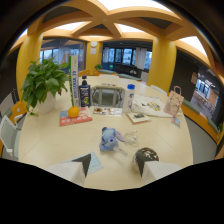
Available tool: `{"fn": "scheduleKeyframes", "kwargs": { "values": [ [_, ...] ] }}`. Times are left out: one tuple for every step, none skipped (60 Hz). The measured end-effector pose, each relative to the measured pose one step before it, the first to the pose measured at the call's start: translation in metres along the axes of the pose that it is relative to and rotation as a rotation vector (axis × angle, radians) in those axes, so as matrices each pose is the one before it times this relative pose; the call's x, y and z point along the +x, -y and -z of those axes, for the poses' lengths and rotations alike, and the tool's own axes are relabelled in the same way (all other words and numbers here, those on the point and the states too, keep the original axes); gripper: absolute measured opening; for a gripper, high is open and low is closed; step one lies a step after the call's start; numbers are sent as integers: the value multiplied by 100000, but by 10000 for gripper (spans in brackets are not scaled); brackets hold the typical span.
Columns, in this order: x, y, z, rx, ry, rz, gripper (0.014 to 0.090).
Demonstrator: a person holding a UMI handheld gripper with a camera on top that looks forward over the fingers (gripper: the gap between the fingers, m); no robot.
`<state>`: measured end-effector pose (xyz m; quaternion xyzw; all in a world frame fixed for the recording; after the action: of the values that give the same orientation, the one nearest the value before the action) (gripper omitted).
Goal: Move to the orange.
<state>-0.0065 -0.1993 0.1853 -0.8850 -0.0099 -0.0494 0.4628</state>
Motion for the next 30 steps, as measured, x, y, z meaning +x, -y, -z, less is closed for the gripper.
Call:
{"fn": "scheduleKeyframes", "kwargs": {
  "values": [
    [-36, 12, -14, -15, 6, 1, 855],
    [1, 79, -640, 168, 118, 131, 856],
    [-85, 23, -47, 36, -31, 39, 856],
    [-141, -27, 576, -99, -209, -21, 856],
    [-98, -5, -20, 50, -185, 65, 856],
    [-141, -40, -20, -21, -153, 76, 855],
    [-174, -37, 3, -67, -120, 35, 855],
    [-185, -56, 13, -42, -129, 50, 855],
    [-212, -42, 10, -24, -131, 64, 855],
    [-71, -21, 197, -86, -140, 74, 856],
    [-416, -59, -184, -27, -302, -34, 856],
    [-250, -57, 31, -85, -172, -39, 856],
    [-200, -65, 44, -113, -143, -51, 858],
    [-248, -76, 13, -87, -103, -51, 856],
    [-256, -87, 47, -122, -113, -85, 856],
    [-266, -83, 48, -127, -113, -72, 856],
    [-269, -78, 79, -106, -110, -122, 855],
    [-99, -129, 210, -112, 22, -139, 855],
    [-345, -92, 102, -154, -151, -245, 855],
    [-373, -101, 75, -169, -61, -240, 855],
    [-381, -134, 67, -150, -14, -221, 855],
    [-430, -69, 99, -80, 14, -167, 856],
    [-369, -81, 45, -57, 41, -172, 855],
    [-392, -61, 32, -21, -28, -182, 855],
    [-406, -48, 9, 18, -32, -173, 855],
    [-430, -7, -1, 88, -3, -147, 856],
    [-440, 12, -27, 164, 28, -153, 855],
    [-453, 15, -46, 195, 25, -128, 859],
    [-458, 18, -86, 191, -25, -89, 856],
    [-421, 41, 2, 152, 28, -30, 857]
  ]
}}
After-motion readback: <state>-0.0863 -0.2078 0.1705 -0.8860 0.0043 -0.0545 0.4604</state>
